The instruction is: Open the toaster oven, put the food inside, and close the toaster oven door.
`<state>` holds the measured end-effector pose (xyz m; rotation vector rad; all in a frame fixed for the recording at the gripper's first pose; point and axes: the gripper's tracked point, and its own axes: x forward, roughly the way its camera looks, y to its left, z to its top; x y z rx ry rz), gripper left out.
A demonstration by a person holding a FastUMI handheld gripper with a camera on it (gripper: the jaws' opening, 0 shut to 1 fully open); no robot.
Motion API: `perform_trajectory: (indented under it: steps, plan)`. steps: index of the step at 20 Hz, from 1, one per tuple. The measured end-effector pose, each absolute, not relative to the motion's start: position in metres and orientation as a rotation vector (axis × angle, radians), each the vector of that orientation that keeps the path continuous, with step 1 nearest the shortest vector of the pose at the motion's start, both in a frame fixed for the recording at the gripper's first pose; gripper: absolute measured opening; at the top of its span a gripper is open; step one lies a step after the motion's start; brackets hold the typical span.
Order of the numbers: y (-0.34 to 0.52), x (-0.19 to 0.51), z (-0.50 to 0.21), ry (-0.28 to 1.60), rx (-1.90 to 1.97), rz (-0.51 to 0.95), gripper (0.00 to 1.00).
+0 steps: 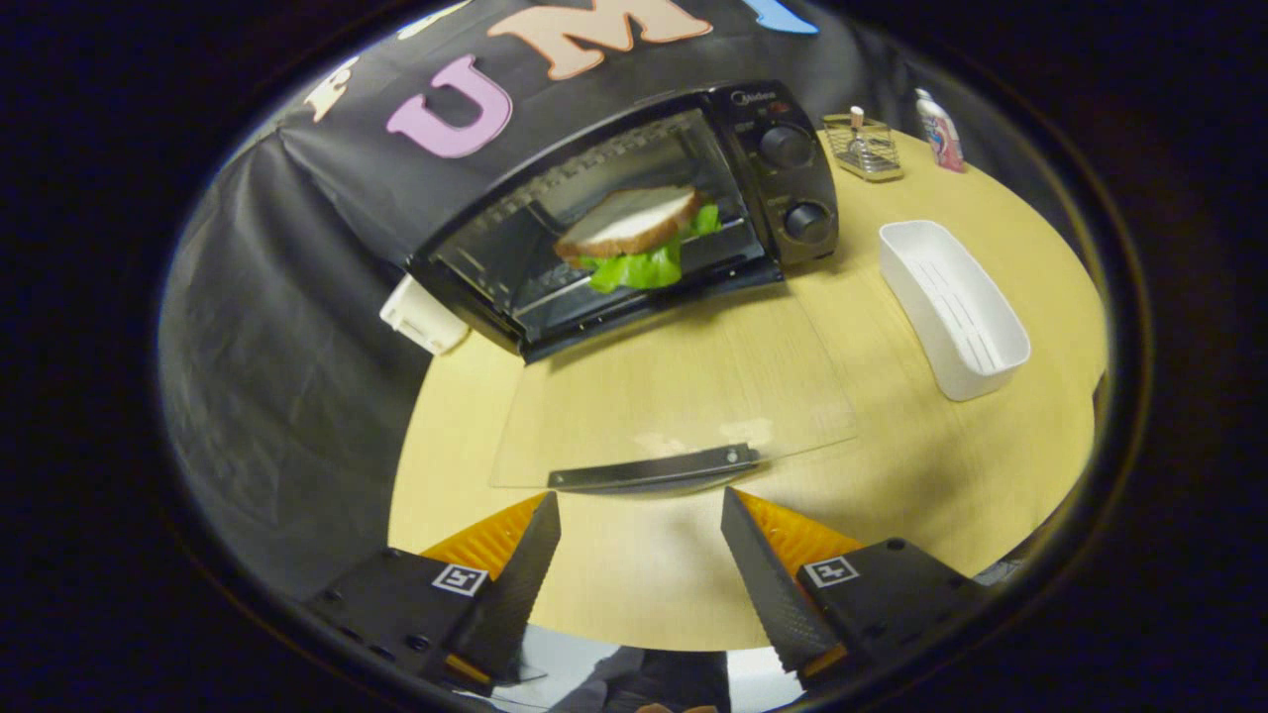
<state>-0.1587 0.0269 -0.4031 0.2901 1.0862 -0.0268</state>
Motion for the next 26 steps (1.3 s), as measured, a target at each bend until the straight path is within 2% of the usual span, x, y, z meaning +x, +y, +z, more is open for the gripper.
perform_trajectory:
  steps: [4, 16, 22, 26]
  plan:
    - [0.022, -0.162, -0.421, 1.121, 0.229, -0.023, 1.00]
    - [0.008, -0.129, -0.430, 1.035, 0.259, 0.013, 0.99]
    - [0.014, -0.112, -0.390, 0.952, 0.266, 0.033, 0.99]
    - [0.014, -0.076, -0.342, 0.814, 0.253, 0.051, 0.99]
